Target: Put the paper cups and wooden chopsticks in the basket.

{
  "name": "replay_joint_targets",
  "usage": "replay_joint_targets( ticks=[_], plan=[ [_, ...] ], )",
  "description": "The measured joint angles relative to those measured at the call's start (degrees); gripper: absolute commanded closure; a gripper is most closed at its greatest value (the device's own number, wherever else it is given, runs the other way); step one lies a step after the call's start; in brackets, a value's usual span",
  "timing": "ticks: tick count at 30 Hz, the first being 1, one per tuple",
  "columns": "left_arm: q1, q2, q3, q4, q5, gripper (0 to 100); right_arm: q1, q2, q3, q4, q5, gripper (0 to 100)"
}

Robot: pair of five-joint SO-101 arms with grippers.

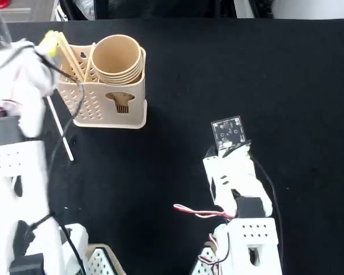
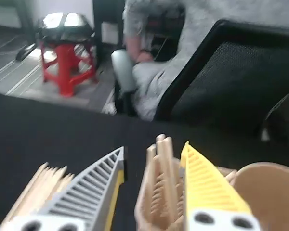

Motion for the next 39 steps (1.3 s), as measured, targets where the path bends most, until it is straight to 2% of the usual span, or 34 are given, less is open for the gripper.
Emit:
replay_joint_targets(
  ticks=[3, 5, 10, 12, 18, 23, 31, 33, 36, 37, 39],
  plan=[
    [-5.4, 1.8, -9.1, 13.7, -3.2, 81, 0.0, 0.0, 0.0, 0.0, 0.0, 95.6],
    [-9.8, 3.7, -11.2, 19.3, -4.9, 81, 0.0, 0.0, 0.0, 0.0, 0.0, 95.6],
    [-21.0, 11.8, -9.5, 21.7, -8.6, 80, 0.0, 0.0, 0.0, 0.0, 0.0, 95.6],
    [-22.7, 16.0, -7.4, 20.8, -11.4, 80, 0.0, 0.0, 0.0, 0.0, 0.0, 95.6],
    [-22.2, 32.1, -4.7, 15.5, -18.2, 80, 0.0, 0.0, 0.0, 0.0, 0.0, 95.6],
    [-19.5, 46.2, -6.9, 13.7, -16.8, 80, 0.0, 0.0, 0.4, 0.0, 0.0, 95.6],
    [-17.1, 63.5, -20.4, 13.6, -13.1, 81, 0.0, 0.0, 0.4, 0.0, 1.7, 95.6],
    [-17.1, 66.7, -22.6, 13.6, -12.9, 84, 0.0, 0.0, 0.4, 0.0, 1.8, 95.6],
    [-17.1, 69.0, -25.1, 13.7, -13.0, 96, 0.0, 0.0, 0.4, 0.0, 1.8, 95.6],
    [-16.8, 69.1, -25.4, 13.8, -13.0, 98, 0.0, 0.0, 0.4, 0.0, 1.8, 95.6],
    [-16.4, 69.3, -25.9, 14.0, -13.0, 94, 0.0, 0.0, 0.4, 0.0, 1.8, 95.6]
  ],
)
